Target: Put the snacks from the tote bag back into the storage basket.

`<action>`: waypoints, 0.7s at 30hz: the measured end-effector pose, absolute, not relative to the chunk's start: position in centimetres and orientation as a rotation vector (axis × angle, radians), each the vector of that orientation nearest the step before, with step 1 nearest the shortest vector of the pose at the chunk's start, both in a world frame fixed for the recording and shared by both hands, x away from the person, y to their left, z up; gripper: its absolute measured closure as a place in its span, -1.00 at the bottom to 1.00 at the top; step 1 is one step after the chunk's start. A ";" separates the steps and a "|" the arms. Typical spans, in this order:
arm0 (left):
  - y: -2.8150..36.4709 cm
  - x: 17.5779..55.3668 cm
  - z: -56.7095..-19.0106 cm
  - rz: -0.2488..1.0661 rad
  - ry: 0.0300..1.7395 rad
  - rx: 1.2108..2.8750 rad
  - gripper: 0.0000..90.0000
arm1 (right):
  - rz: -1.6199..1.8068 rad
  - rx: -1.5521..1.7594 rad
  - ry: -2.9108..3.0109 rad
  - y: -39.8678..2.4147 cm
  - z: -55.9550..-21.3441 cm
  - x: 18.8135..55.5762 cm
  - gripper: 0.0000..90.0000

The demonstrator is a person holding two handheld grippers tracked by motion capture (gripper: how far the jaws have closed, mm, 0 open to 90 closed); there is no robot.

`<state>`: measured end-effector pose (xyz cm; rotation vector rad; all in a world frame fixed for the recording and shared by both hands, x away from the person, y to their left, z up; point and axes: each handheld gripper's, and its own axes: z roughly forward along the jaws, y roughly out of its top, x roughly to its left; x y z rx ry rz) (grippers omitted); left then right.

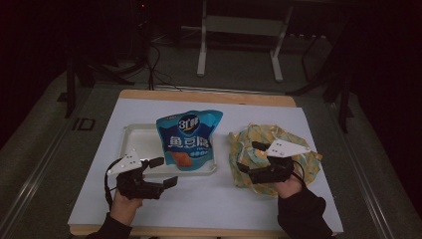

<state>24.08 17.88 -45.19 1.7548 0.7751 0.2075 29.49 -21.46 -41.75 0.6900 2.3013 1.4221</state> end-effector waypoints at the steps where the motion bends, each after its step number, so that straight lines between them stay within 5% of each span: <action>1: 17.7 24.0 -45.2 0.208 0.770 1.755 -0.67 | 1.419 0.693 2.300 -21.7 -41.8 29.3 -0.69; 21: 12.6 24.0 -46.0 0.102 0.584 1.795 -0.70 | 1.394 0.778 2.261 -26.6 -43.9 26.8 -0.69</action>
